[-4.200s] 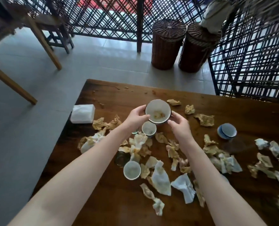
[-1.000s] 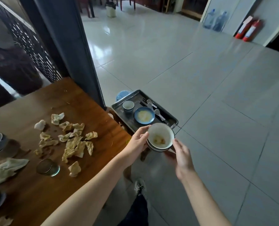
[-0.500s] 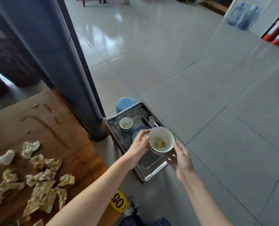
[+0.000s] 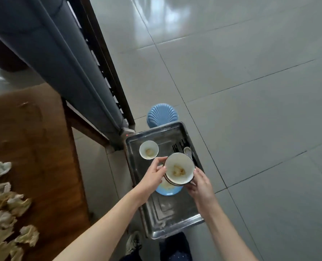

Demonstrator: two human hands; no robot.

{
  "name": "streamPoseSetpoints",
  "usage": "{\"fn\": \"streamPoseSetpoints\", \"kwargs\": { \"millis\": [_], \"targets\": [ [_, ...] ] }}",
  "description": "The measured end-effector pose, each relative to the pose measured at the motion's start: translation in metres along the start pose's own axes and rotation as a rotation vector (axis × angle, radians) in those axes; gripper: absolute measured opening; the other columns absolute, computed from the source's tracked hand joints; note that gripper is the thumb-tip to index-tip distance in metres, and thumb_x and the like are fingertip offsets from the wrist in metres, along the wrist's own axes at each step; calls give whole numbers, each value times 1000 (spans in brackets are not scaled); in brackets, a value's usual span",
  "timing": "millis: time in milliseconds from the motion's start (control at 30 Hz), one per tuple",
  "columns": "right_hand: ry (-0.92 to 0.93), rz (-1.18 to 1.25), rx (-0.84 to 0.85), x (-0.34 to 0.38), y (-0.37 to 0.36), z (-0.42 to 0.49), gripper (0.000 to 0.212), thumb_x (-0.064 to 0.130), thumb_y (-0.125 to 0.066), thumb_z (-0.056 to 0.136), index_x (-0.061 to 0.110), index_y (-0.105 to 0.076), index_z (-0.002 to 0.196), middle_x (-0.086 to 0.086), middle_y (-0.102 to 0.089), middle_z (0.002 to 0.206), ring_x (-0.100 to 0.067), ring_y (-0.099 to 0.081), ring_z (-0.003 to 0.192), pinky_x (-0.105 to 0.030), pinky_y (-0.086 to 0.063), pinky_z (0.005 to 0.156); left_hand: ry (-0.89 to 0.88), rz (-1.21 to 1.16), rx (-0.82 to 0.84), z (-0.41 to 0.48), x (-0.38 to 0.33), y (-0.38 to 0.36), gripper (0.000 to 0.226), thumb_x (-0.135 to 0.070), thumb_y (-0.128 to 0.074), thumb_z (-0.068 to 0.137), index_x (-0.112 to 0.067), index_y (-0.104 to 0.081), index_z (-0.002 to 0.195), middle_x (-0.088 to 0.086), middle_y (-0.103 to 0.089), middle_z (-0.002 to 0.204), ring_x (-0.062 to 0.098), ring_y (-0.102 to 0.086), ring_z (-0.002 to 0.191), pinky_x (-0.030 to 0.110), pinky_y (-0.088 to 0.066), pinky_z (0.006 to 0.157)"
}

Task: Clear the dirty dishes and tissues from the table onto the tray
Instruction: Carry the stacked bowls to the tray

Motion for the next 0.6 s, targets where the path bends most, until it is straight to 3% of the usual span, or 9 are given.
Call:
{"fn": "streamPoseSetpoints", "kwargs": {
  "millis": [133,267,400,500,600],
  "targets": [
    [-46,-112,58,7,1,61,21,25,-47,99,22,-60,114,-5,-68,101,-18,-60,90,-30,-43,76,39,-21,-72,60,9,2,27,-20,-39,100,-41,-47,114,-1,-67,114,18,-55,114,38,-43,96],
    [-57,-220,96,13,1,126,24,25,-49,98,22,-57,121,-1,-66,101,-11,-60,85,-19,-43,58,43,-81,-174,117,23,5,24,-20,-44,100,-39,-51,112,-1,-66,111,15,-60,111,41,-47,100],
    [-87,-238,121,7,-6,186,21,23,-49,98,24,-57,118,1,-66,98,-8,-63,81,-17,-48,62,25,-114,-249,166,37,10,23,-21,-44,100,-42,-50,109,-10,-58,119,9,-53,117,43,-44,103],
    [-119,-217,150,-5,-8,223,28,16,-47,99,13,-54,126,-9,-64,107,-10,-64,83,-14,-50,59,13,-68,-302,194,43,15,24,-15,-41,100,-32,-48,116,-7,-57,120,11,-53,117,43,-44,103],
    [-161,-250,164,-23,-9,251,30,17,-48,99,13,-52,128,-4,-64,98,-2,-65,68,-14,-49,56,54,-11,-312,217,53,21,32,-10,-36,100,-19,-43,130,2,-54,130,19,-52,120,45,-42,103]
  ]
}}
Point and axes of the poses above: each hand's wrist, its own z-axis towards the middle knuckle, its own y-axis out of the back of the hand, x = y × z, the point moved 8 cm from there along z, towards the middle knuckle
